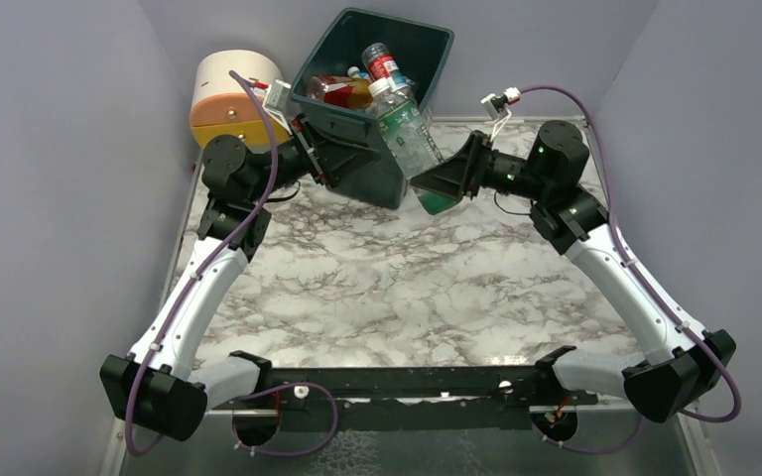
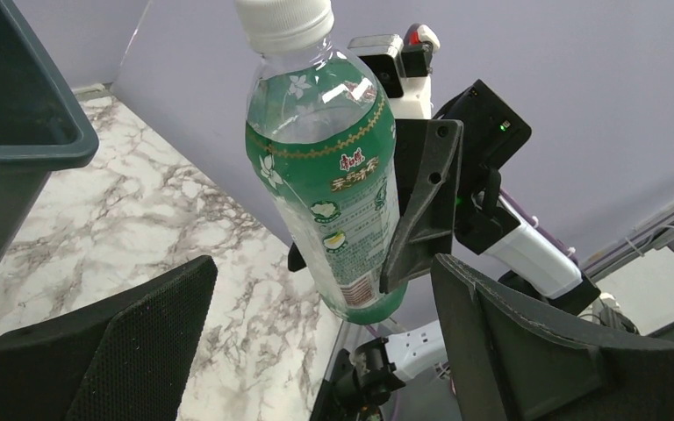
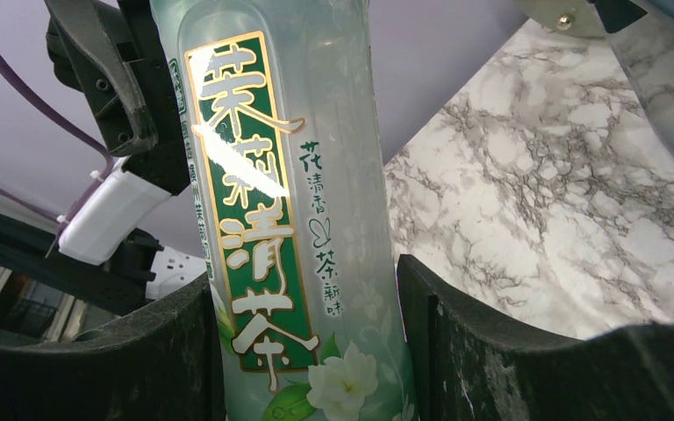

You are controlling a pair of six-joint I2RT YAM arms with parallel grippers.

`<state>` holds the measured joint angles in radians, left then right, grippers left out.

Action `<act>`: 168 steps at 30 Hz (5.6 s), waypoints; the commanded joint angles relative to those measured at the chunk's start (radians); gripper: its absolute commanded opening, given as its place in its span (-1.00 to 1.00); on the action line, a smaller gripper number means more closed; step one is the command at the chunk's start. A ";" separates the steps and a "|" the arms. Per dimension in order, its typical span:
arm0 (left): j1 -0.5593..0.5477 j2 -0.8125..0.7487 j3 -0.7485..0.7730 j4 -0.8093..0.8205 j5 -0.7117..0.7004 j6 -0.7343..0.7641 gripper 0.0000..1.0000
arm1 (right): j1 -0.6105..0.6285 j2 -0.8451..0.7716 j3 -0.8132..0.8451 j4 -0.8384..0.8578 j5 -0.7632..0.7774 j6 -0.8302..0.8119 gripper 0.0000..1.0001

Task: Put the plastic bottles in the bin
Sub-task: Pick up the plastic bottle at the center of the board.

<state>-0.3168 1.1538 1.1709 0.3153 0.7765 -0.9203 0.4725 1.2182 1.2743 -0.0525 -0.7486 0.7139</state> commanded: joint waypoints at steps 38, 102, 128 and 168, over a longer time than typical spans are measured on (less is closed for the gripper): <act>0.019 0.361 0.454 0.041 0.058 0.121 0.98 | -0.011 0.100 0.164 -0.109 0.155 -0.280 0.24; 0.114 -0.144 0.026 -0.095 0.001 0.140 0.98 | 0.276 0.073 0.120 0.004 0.132 -0.072 0.24; 0.114 -0.117 -0.058 -0.001 0.001 0.078 0.60 | 0.322 0.176 0.145 0.102 0.125 -0.028 0.24; 0.113 0.223 0.350 0.080 -0.088 0.142 0.24 | 0.320 -0.272 -0.176 -0.270 0.417 -0.142 0.99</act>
<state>-0.2092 1.3113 1.4136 0.3283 0.7513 -0.8242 0.7864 0.9661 1.1435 -0.2993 -0.3592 0.5510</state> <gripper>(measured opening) 0.681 0.993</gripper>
